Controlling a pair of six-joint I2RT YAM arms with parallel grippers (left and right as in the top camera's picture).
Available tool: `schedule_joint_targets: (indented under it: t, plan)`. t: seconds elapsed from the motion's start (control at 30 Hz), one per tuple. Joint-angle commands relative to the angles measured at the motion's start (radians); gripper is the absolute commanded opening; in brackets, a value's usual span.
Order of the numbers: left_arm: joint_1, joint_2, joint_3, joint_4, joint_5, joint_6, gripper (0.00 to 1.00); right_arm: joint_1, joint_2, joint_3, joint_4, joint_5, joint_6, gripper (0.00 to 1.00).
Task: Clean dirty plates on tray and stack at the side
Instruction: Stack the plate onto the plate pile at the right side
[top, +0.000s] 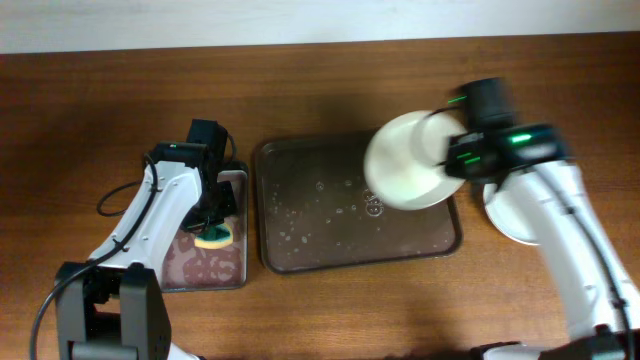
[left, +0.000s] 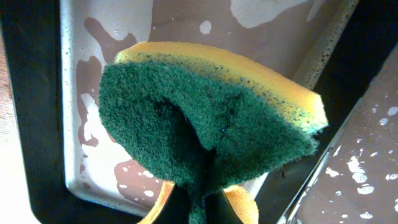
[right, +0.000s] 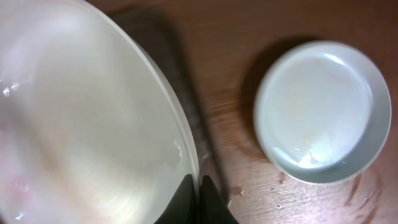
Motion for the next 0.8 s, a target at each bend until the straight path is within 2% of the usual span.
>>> schedule_joint_targets:
  t: [0.0,0.07,0.17,0.37,0.47,0.53,0.57,0.6,0.67,0.77]
  plan:
    - [0.003,-0.024,-0.003,-0.006,0.003,0.02,0.0,-0.314,0.006,0.028,-0.003,-0.307,0.0,0.04]
    - [0.003,-0.024,-0.003,-0.008,0.003,0.02,0.0,-0.492,0.046,0.024,0.0,-0.33,-0.019,0.04]
    - [0.003,-0.024,-0.003,-0.011,0.003,0.037,0.0,-0.677,0.14,0.004,-0.015,-0.329,-0.031,0.04]
    - [0.003,-0.024,-0.003,-0.022,0.003,0.046,0.0,-0.874,0.34,-0.008,0.012,-0.33,-0.03,0.04]
    - [0.003,-0.024,-0.003,-0.025,0.003,0.046,0.0,-0.892,0.361,-0.01,0.011,-0.33,-0.034,0.04]
    - [0.003,-0.024,-0.003,-0.025,0.003,0.046,0.0,-0.883,0.352,-0.009,0.002,-0.373,-0.055,0.36]
    - [0.003,-0.024,-0.003,-0.025,0.003,0.046,0.0,-0.877,0.343,-0.009,0.002,-0.422,-0.076,0.41]
    - [0.003,-0.024,-0.003,-0.025,0.003,0.047,0.0,-0.859,0.311,-0.009,-0.002,-0.491,-0.109,0.43]
    - [0.003,-0.025,-0.002,-0.025,0.003,0.069,0.0,-0.823,0.251,-0.009,-0.009,-0.498,-0.127,0.43]
    - [0.003,-0.045,-0.002,-0.029,0.003,0.087,0.0,-0.703,0.067,-0.009,-0.035,-0.497,-0.132,0.43]
